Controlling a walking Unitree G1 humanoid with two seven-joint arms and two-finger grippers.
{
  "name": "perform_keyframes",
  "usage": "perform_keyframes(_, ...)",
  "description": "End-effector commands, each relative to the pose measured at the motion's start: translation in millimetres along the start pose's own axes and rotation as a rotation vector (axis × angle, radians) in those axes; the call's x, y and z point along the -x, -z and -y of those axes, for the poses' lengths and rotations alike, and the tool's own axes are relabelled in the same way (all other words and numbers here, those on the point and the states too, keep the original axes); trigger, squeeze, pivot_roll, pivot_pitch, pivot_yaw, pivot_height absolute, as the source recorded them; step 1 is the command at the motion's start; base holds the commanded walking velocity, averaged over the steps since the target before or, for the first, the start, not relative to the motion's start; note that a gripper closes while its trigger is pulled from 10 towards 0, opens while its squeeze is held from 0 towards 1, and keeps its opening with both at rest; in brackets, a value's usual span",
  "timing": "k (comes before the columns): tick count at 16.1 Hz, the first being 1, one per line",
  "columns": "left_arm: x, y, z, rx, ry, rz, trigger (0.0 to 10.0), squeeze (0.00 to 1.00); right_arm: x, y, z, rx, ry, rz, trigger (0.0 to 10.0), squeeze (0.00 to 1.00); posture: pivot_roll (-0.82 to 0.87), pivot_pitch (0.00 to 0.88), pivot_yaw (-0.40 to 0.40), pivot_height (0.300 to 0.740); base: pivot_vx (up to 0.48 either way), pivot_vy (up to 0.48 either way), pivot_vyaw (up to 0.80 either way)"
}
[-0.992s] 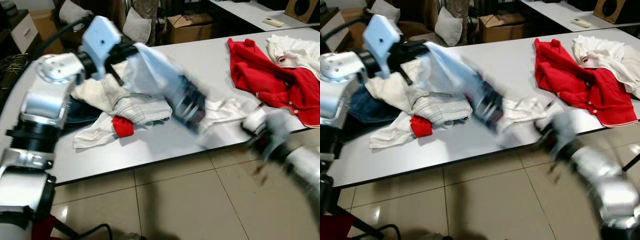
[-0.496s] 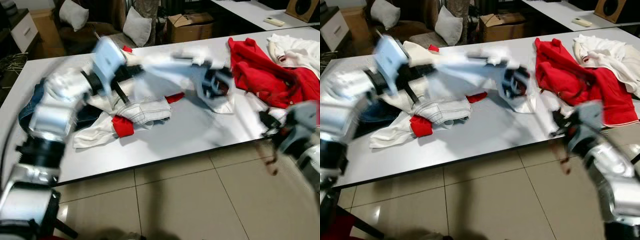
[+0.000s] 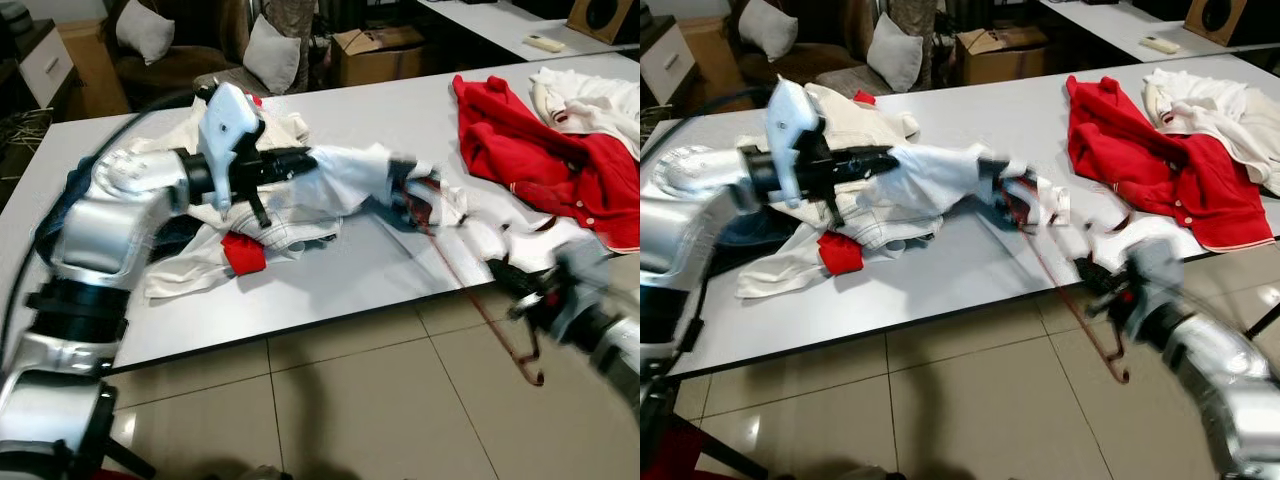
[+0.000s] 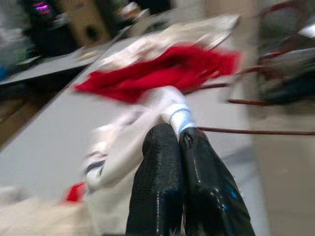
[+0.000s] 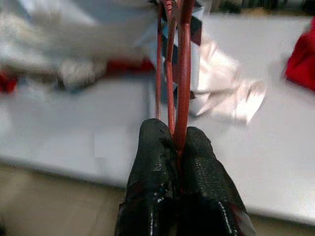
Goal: Hang hanger
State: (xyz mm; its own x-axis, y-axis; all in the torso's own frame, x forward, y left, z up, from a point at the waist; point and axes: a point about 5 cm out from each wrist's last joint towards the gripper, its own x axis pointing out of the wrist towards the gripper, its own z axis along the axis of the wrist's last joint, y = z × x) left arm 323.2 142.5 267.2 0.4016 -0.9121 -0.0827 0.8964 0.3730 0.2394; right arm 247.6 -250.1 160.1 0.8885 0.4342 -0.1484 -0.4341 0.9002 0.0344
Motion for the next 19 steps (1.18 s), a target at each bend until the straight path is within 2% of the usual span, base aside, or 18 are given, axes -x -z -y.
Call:
perform_keyframes(1, 8.9, -26.5, -1.2, 0.044, 0.053, 0.148, 0.0, 0.0, 2.5, -32.5, -1.1, -0.045, -0.037, 0.166, 10.0, 0.0, -0.15, 0.0, 0.077, 0.74, 0.0, 0.0, 0.0)
perform_keyframes(2, 10.5, -32.0, -14.0, 0.097, -0.052, 0.225, 0.0, 0.0, 2.8, -34.6, 1.2, -0.077, -0.019, 0.193, 10.0, 0.0, -0.15, 0.0, 0.078, 0.74, 0.0, 0.0, 0.0)
perform_keyframes(3, 11.4, -31.9, -28.5, 0.158, -0.186, 0.263, 0.0, 0.0, 2.3, -33.8, 3.0, -0.105, 0.003, 0.205, 10.0, 0.0, -0.15, 0.0, 0.077, 0.74, 0.0, 0.0, 0.0)
perform_keyframes(4, 13.9, -27.8, -42.0, 0.22, -0.318, 0.268, 0.0, 0.0, 1.4, -30.3, 3.7, -0.131, 0.023, 0.205, 10.0, 0.0, -0.15, 0.0, 0.077, 0.74, 0.0, 0.0, 0.0)
perform_keyframes(5, 15.0, -23.9, -46.4, 0.231, -0.37, 0.25, 0.0, 0.0, 0.5, -26.7, 4.0, -0.141, 0.039, 0.192, 10.0, 0.0, -0.15, 0.0, 0.077, 0.74, 0.0, 0.0, 0.0)
perform_keyframes(6, 15.1, -18.8, -46.6, 0.236, -0.391, 0.221, 0.0, 0.0, -0.6, -20.7, 3.4, -0.143, 0.052, 0.167, 10.0, 0.0, -0.15, 0.0, 0.077, 0.74, 0.0, 0.0, 0.0)
perform_keyframes(7, 13.7, -16.2, -40.1, 0.253, -0.352, 0.213, 0.0, 0.0, -1.2, -13.8, 0.6, -0.167, 0.044, 0.134, 10.0, 0.0, -0.15, 0.0, 0.076, 0.74, 0.0, 0.0, 0.0)
perform_keyframes(9, 9.7, -11.0, -35.5, 0.267, -0.34, 0.179, 0.0, 0.0, -1.8, 6.2, 0.7, -0.16, 0.074, -0.009, 10.0, 0.0, -0.15, 0.0, 0.076, 0.74, 0.0, 0.0, 0.0)
perform_keyframes(11, 6.8, -9.5, -35.6, 0.269, -0.345, 0.171, 0.0, 0.0, -1.0, 8.9, 4.4, -0.153, 0.098, -0.026, 10.0, 0.0, -0.15, 0.0, 0.078, 0.74, 0.0, 0.0, 0.0)
perform_keyframes(13, 2.5, -12.8, -34.9, 0.288, -0.34, 0.193, 0.0, 0.0, -0.1, -1.0, 0.4, -0.146, 0.049, 0.041, 10.0, 0.0, -0.14, 0.0, 0.074, 0.74, 0.0, 0.0, 0.0)
perform_keyframes(15, -6.5, -11.0, -33.8, 0.305, -0.362, 0.178, 0.0, 0.0, 7.6, -21.1, -22.8, -0.162, -0.141, 0.167, 10.0, 0.0, -0.14, 0.0, 0.073, 0.74, 0.0, 0.0, 0.0)
perform_keyframes(16, -11.5, -7.4, -36.6, 0.311, -0.414, 0.159, 0.0, 0.0, 14.5, -22.8, -40.9, -0.168, -0.27, 0.17, 10.0, 0.0, -0.14, 0.0, 0.075, 0.74, 0.0, 0.0, 0.0)
perform_keyframes(17, -16.6, -6.3, -38.6, 0.282, -0.45, 0.138, 0.0, 0.0, 20.5, -16.3, -58.7, -0.169, -0.368, 0.129, 10.0, 0.0, -0.14, 0.0, 0.081, 0.74, 0.0, 0.0, 0.0)
perform_keyframes(19, -17.2, -7.2, -39.4, 0.27, -0.452, 0.136, 0.0, 0.0, 23.1, -13.5, -65.6, -0.179, -0.403, 0.116, 10.0, 0.0, -0.15, 0.0, 0.084, 0.74, 0.0, 0.0, 0.0)
